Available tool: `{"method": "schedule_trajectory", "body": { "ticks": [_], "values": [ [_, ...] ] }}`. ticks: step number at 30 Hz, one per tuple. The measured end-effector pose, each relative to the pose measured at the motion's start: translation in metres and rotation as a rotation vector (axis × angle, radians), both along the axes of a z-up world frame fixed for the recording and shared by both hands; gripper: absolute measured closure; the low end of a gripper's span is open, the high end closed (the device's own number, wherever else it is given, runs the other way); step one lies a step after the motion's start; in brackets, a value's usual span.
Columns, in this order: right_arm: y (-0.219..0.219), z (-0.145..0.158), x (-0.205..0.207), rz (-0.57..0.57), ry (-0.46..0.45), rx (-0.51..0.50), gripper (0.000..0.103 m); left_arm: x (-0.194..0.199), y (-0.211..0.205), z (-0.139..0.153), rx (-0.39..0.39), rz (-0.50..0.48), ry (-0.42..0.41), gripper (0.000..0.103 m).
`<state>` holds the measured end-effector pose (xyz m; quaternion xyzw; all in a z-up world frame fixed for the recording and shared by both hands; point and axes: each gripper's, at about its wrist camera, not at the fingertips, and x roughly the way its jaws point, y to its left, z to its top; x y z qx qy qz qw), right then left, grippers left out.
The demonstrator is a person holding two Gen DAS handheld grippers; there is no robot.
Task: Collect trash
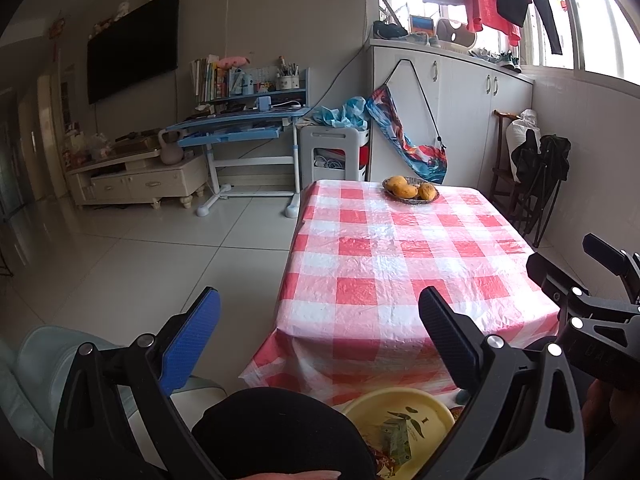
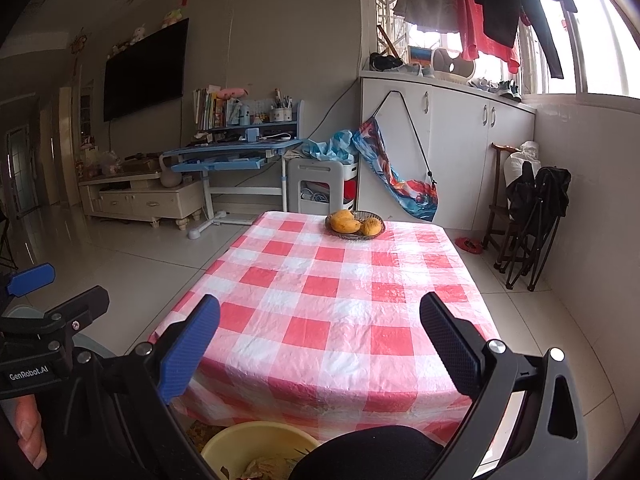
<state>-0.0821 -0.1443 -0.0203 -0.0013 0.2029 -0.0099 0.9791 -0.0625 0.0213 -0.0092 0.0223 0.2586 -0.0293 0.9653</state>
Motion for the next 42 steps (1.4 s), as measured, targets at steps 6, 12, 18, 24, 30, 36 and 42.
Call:
{"method": "schedule_trajectory", "body": {
  "ticks": [6, 12, 18, 24, 30, 36, 42],
  "values": [
    [0.0003, 0.0000, 0.0001, 0.000, 0.001, -0.001, 0.007, 0.0002, 0.0003, 0.0004, -0.001, 0.000, 0.001, 0.008],
    [0.0004, 0.0000, 0.0001, 0.000, 0.001, -0.001, 0.007, 0.0003, 0.0006, 0.0009, 0.000, 0.001, 0.001, 0.008],
    [0.0004, 0.0001, 0.0000, 0.000, 0.001, -0.001, 0.007, 0.0000, 0.0026, 0.0009, -0.003, 0.006, 0.003, 0.008],
    [0.0004, 0.0002, 0.0001, 0.000, 0.001, -0.001, 0.007, 0.0008, 0.0073, 0.0004, -0.015, 0.017, 0.010, 0.008],
    [0.0005, 0.0003, 0.0004, 0.000, 0.002, -0.001, 0.007, 0.0016, 0.0079, 0.0010, -0.014, 0.018, 0.011, 0.008],
    [0.0005, 0.0003, 0.0003, 0.000, 0.002, -0.002, 0.007, 0.0019, 0.0079, 0.0016, -0.015, 0.020, 0.012, 0.008],
    [0.0006, 0.0004, 0.0004, 0.000, 0.003, -0.002, 0.007, 0.0014, 0.0089, 0.0029, -0.014, 0.033, 0.007, 0.008]
  ]
}}
